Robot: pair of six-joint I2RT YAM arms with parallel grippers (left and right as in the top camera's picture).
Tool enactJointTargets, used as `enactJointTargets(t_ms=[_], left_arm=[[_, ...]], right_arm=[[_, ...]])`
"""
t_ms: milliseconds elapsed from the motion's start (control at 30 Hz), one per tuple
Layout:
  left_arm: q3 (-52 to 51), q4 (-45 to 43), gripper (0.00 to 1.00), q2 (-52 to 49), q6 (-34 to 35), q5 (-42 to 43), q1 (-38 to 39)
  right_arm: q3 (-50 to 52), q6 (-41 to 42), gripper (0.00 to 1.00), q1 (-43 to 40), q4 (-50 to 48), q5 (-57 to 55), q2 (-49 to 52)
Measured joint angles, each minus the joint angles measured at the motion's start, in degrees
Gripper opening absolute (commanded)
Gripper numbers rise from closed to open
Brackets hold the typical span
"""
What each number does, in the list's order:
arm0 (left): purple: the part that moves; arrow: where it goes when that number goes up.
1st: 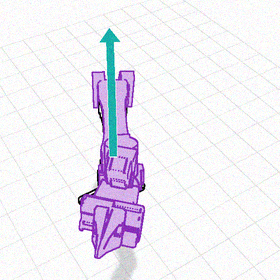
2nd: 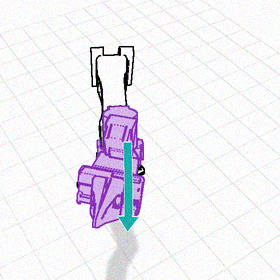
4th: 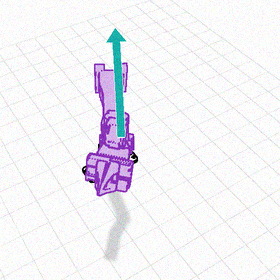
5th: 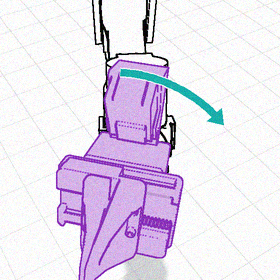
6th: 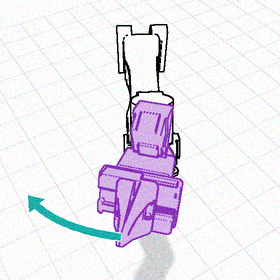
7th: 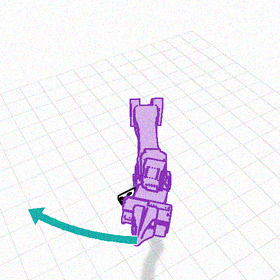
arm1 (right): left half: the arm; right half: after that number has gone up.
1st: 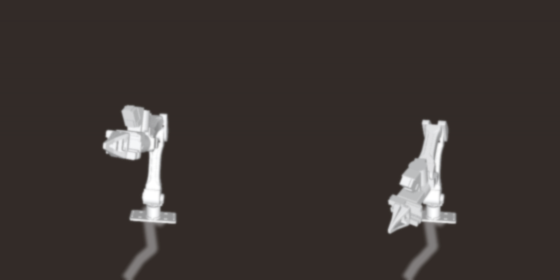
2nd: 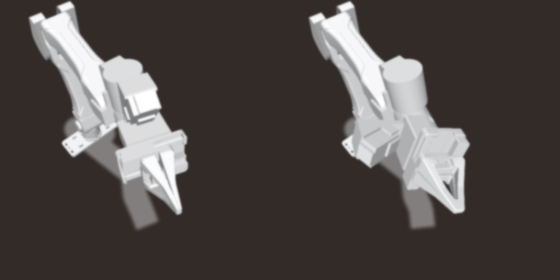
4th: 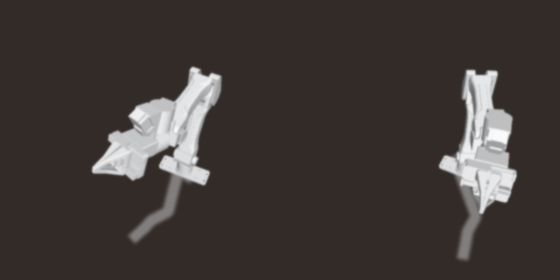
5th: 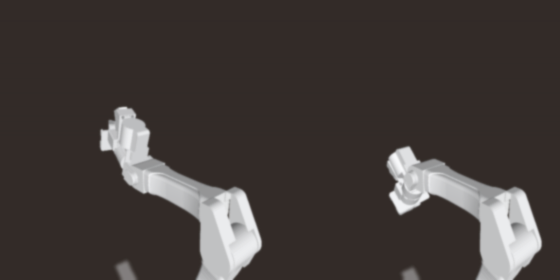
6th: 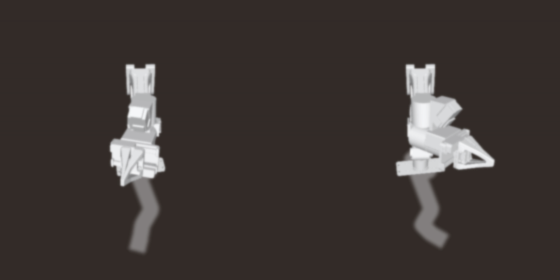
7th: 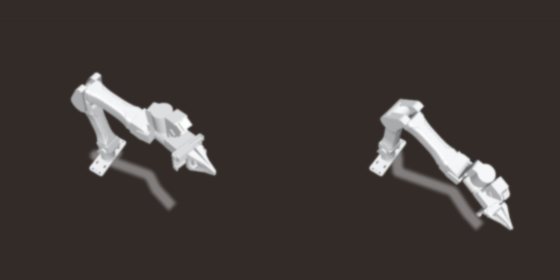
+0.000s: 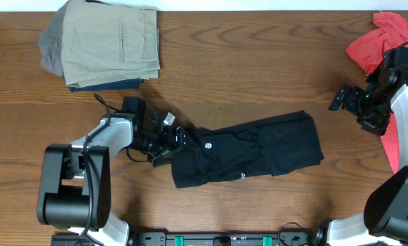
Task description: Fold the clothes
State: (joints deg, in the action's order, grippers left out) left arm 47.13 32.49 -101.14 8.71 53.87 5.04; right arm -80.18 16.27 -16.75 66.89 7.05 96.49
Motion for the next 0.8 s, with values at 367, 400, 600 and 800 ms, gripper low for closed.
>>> enactJointTargets(t_ms=[367, 400, 600, 800], left_arm=[[-0.07, -5.92, 0.98, -0.37, 3.48, 1.05, 5.86], [-0.02, -6.64, 0.94, -0.37, 4.74, 0.66, 6.71], [-0.04, -9.33, 0.39, -0.61, 11.06, -5.29, 11.30], [-0.68, -10.23, 0.06, -1.51, 14.14, -9.90, 12.48]], right_arm=[[0.00, -0.04, 0.99, 0.46, 0.15, 0.48, 0.00], [0.02, -0.04, 0.99, 0.61, 0.13, 0.50, 0.00], [1.22, -0.07, 0.99, 2.01, -0.28, 0.85, 0.00], [4.87, -0.22, 0.99, 2.01, -2.47, 0.90, 0.00]])
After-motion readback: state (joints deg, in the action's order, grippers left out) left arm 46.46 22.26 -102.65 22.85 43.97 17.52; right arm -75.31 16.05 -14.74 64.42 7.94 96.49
